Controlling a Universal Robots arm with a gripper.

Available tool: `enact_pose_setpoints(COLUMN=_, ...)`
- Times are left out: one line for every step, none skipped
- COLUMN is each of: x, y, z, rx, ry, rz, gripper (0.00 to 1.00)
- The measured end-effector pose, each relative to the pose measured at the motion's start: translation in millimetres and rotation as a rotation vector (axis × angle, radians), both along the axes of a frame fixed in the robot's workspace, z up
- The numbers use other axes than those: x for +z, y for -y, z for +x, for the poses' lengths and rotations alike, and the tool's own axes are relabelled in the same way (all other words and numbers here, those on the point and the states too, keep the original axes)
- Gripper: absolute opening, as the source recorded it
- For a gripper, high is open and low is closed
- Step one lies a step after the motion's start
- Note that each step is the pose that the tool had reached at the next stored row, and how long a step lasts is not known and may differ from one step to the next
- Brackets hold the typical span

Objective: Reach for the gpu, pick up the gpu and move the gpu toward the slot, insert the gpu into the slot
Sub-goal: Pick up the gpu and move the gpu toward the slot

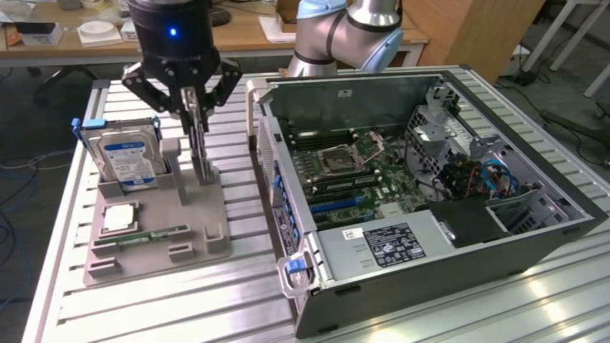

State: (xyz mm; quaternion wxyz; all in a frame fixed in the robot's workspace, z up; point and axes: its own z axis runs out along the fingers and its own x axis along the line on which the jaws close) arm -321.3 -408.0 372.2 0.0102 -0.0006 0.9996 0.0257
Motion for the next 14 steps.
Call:
enact_pose_setpoints(x=4.1, y=0.0, z=0.0, rx=0.0, ry=0.0001, rz=0.0001, gripper=0.29)
enact_pose_setpoints(x=8.3, y=0.0, z=0.0, rx=0.0, ry=0.0001, rz=0.0001, gripper=0.29)
enact_pose_setpoints(x=12.9, y=0.0, z=0.0, rx=0.0, ry=0.0001, rz=0.0, gripper=0.29)
enact_pose_setpoints(x=17.4, y=0.0, z=0.0, rx=0.0, ry=0.0001, rz=0.0001, gripper=0.29)
enact_pose_setpoints(x=22.1, y=0.0, z=0.0, rx=0.0, ry=0.0001, rz=0.0001, gripper=0.29)
enact_pose_setpoints(x=26.6, y=0.0, z=0.0, rx=0.0, ry=0.0001, rz=0.0001, gripper=0.29)
enact_pose_setpoints(x=31.0, y=0.0, z=0.0, rx=0.0, ry=0.0001, rz=0.0001, gripper=0.29)
enact_pose_setpoints(x=35.4, y=0.0, z=0.0, rx=0.0, ry=0.0002, rz=0.0001, gripper=0.29)
enact_pose_setpoints(x=39.8, y=0.0, z=0.0, rx=0.0, ry=0.0001, rz=0.0001, gripper=0.29)
enact_pose_setpoints(x=44.2, y=0.0, z=0.0, rx=0.0, ry=0.0, rz=0.0, gripper=0.29)
enact_pose_setpoints(x=48.5, y=0.0, z=0.0, rx=0.0, ry=0.0001, rz=0.0001, gripper=0.29)
enact_pose_setpoints(x=53.1, y=0.0, z=0.0, rx=0.0, ry=0.0001, rz=0.0001, gripper=0.29)
enact_pose_setpoints(x=57.4, y=0.0, z=0.0, rx=0.0, ry=0.0, rz=0.0, gripper=0.29)
enact_pose_setpoints(x=61.5, y=0.0, z=0.0, rx=0.0, ry=0.0, rz=0.0, gripper=0.29)
